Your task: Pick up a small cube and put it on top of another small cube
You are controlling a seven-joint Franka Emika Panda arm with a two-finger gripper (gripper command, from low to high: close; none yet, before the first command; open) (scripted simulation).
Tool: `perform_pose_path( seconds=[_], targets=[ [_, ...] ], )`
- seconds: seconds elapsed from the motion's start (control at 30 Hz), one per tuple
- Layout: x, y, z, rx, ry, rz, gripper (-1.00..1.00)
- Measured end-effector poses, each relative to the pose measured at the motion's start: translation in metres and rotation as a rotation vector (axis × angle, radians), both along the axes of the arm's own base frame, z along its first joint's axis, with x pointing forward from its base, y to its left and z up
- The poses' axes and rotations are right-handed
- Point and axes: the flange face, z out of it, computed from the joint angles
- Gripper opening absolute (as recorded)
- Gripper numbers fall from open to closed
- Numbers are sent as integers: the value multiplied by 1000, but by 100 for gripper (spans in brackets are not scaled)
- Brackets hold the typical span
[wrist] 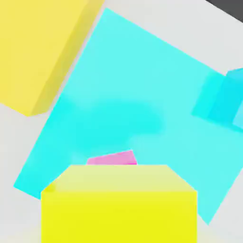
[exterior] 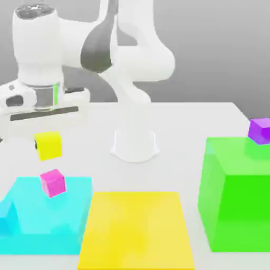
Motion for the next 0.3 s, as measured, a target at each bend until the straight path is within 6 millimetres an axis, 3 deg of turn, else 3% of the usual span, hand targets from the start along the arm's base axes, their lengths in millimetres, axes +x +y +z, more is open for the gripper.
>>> perform_pose_path(
  seconds=[0.17,0.2,0.3],
  targets=[
    [-1,2,-49,18,-16,-25,-100],
    [-2,1,-59,15,-16,-27,100],
    [-2,1,-59,15,-16,-27,100]
  ],
)
